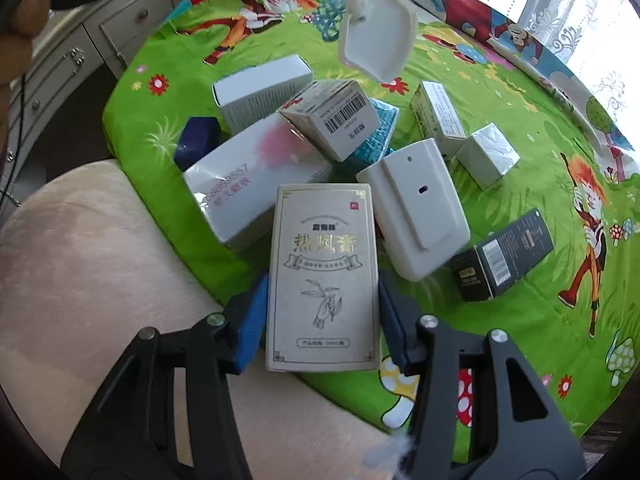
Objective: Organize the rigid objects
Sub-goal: 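Lift the spoon with the left tool while the right tool grasps the cream printed box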
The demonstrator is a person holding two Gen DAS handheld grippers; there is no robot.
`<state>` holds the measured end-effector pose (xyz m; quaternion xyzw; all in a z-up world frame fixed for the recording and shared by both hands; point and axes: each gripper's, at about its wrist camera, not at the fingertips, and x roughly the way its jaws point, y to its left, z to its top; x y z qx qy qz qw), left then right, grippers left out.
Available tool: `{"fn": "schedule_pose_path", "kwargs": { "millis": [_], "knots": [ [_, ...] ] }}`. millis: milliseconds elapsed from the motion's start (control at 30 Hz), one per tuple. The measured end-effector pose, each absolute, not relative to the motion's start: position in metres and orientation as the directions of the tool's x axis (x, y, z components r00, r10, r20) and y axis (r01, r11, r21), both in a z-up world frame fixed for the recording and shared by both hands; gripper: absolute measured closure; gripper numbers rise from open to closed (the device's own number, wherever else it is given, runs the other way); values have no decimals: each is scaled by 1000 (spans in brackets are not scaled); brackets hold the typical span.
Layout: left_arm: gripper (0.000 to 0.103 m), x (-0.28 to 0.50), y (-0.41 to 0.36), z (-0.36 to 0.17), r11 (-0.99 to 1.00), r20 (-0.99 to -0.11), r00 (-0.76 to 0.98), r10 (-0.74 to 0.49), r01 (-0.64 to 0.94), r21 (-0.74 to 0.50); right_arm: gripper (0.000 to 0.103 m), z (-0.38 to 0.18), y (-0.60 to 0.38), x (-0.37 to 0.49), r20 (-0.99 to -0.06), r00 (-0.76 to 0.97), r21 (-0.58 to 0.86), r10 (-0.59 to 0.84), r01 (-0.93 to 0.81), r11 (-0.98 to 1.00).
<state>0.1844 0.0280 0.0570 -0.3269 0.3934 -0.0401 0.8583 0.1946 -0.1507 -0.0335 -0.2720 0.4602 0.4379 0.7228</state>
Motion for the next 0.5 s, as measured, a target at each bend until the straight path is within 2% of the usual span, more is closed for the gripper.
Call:
{"fn": "schedule_pose_path", "kwargs": {
  "millis": [500],
  "knots": [
    [89,167,16,71,781,-623,706,-336,-161,-604,48,5,-199,190,-837,220,143,500,-795,589]
  ]
}}
